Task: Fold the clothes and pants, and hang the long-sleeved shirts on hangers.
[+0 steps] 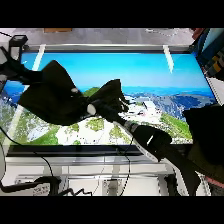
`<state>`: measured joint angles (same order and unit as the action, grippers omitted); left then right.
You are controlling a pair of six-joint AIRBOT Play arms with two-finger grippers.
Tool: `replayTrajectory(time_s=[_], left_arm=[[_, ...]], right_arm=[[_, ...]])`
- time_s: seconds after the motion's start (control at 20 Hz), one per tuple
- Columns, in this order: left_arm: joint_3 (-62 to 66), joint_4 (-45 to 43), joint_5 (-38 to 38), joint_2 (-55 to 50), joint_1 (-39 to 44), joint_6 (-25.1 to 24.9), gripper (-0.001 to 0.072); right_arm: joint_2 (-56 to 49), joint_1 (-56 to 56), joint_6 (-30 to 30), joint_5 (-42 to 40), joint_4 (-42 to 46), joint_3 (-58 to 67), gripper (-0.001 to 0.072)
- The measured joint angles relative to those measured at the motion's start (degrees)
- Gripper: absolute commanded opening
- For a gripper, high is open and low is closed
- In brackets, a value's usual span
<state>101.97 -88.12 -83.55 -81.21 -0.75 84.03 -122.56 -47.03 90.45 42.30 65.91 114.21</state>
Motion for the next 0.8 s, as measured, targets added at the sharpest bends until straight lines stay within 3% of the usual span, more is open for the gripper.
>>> replayTrajectory(time_s=[0.35,0.4,0.45,0.5,0.65,0.8], left_arm=[[0.0,30.3,6.5,-8.5,2.7,1.9,0.0020],[0.0,34.0,8.9,-10.0,4.2,2.0,0.0142],[0.0,37.0,11.6,-11.5,5.8,2.1,0.0499],[0.0,39.8,14.4,-13.2,8.0,2.1,0.0720],[0.0,45.9,20.1,-17.9,14.7,2.1,0.0713],[0.0,49.5,22.7,-21.4,20.9,-0.9,0.0714]], right_arm=[[5.1,16.8,0.0,6.9,0.9,1.7,0.0026],[6.2,19.5,0.0,9.2,1.0,1.7,0.0025],[7.3,22.2,0.0,11.2,1.0,1.8,0.0026],[8.2,24.6,0.0,13.0,1.0,1.8,0.0026],[10.2,31.5,0.0,17.7,1.7,1.8,0.0025],[11.0,37.4,-0.2,20.8,2.7,1.5,0.0025]])
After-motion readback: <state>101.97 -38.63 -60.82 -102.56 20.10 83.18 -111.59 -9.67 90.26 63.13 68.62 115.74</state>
